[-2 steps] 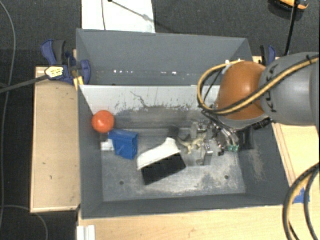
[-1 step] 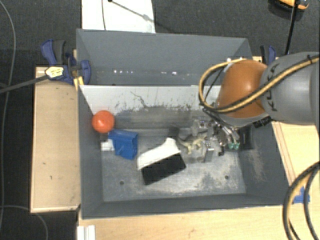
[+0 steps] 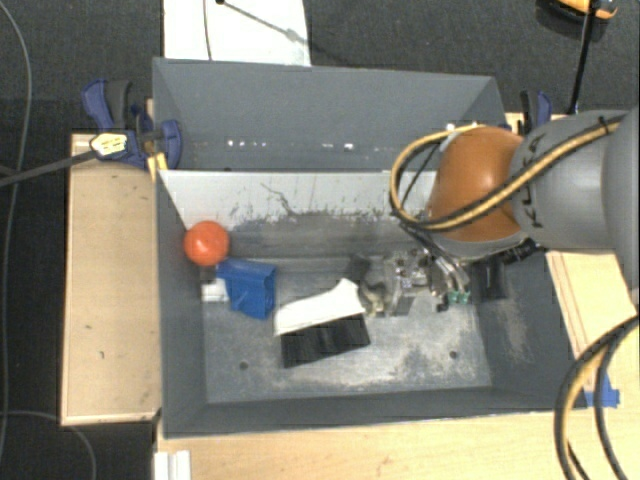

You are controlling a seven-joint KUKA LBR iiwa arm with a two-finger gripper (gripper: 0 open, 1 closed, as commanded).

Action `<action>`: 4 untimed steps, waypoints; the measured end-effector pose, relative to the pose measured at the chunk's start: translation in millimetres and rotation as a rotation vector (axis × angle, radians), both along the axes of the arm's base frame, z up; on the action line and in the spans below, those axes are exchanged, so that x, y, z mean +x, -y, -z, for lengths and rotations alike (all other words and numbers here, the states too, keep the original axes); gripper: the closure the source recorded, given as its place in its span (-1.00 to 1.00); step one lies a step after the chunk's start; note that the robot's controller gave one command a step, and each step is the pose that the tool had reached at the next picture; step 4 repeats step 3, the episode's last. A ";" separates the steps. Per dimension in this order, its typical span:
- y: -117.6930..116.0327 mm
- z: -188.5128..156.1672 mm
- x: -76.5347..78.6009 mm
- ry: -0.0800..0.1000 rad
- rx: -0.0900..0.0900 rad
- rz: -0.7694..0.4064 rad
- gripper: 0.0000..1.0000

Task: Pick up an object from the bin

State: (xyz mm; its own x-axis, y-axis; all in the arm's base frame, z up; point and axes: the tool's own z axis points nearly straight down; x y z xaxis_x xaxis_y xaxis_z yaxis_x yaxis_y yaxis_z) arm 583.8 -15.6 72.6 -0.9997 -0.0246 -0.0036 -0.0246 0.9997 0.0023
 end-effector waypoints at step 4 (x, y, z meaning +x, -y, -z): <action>0.0 -11.8 -1.3 -0.002 0.000 0.000 1.00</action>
Offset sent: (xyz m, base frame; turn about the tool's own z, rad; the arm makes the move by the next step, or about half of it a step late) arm 0.0001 0.0001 0.0343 0.0000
